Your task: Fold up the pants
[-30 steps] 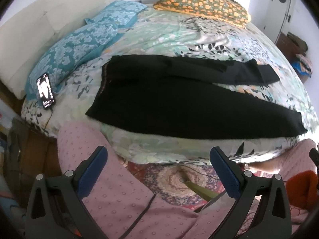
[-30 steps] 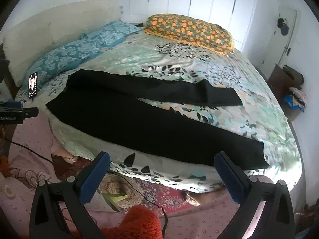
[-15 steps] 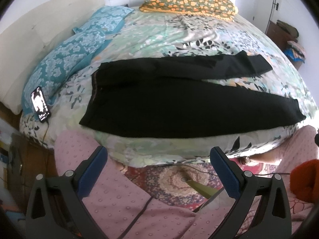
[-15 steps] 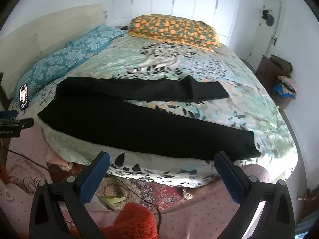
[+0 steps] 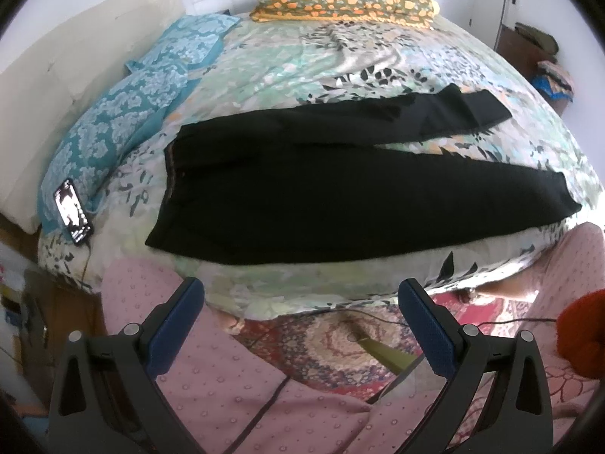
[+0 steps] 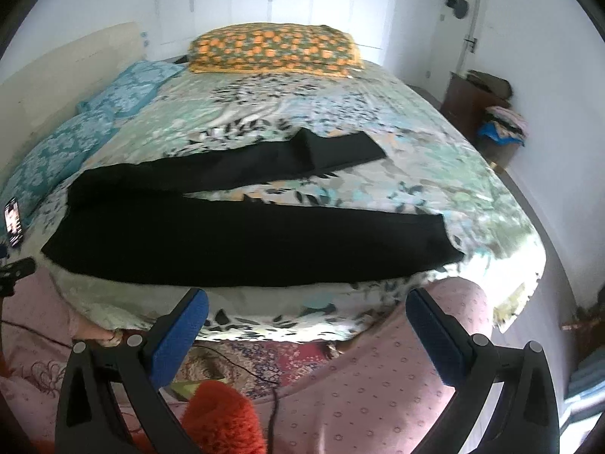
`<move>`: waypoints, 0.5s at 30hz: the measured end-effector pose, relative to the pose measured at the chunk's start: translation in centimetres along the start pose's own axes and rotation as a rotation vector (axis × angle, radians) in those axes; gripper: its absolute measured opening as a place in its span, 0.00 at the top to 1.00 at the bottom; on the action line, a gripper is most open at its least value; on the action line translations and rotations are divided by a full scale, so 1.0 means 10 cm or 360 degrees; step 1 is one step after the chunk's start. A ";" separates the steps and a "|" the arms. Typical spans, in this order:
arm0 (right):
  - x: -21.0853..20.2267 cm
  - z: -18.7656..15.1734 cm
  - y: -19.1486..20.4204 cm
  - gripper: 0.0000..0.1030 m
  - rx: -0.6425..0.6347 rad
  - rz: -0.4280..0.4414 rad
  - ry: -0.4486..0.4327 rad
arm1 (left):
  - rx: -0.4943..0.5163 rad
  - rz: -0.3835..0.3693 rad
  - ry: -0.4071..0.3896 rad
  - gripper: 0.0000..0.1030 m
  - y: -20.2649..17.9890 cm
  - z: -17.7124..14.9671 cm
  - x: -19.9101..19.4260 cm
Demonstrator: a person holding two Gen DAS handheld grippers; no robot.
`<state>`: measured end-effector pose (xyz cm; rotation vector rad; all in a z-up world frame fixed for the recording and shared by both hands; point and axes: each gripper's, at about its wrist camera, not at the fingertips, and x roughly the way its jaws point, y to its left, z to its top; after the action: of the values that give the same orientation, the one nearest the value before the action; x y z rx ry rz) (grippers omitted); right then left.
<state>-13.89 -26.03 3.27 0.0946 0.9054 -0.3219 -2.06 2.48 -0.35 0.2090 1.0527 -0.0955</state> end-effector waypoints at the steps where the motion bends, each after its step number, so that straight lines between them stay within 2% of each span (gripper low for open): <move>1: 0.00 0.00 -0.02 0.00 0.0014 -0.0004 0.0003 | -0.0008 0.0003 -0.0001 0.01 0.01 0.00 0.00; 4: 0.03 0.01 -0.06 0.00 0.0038 -0.0006 0.0015 | -0.0035 0.0005 0.0008 0.01 0.04 0.01 0.01; 15: 0.08 0.04 0.10 0.00 -0.0080 0.0032 0.0024 | -0.0009 0.0003 0.0021 0.01 0.02 0.03 0.05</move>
<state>-12.78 -25.35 2.83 0.0598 0.9262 -0.2802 -1.52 2.66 -0.64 0.2059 1.0655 -0.0895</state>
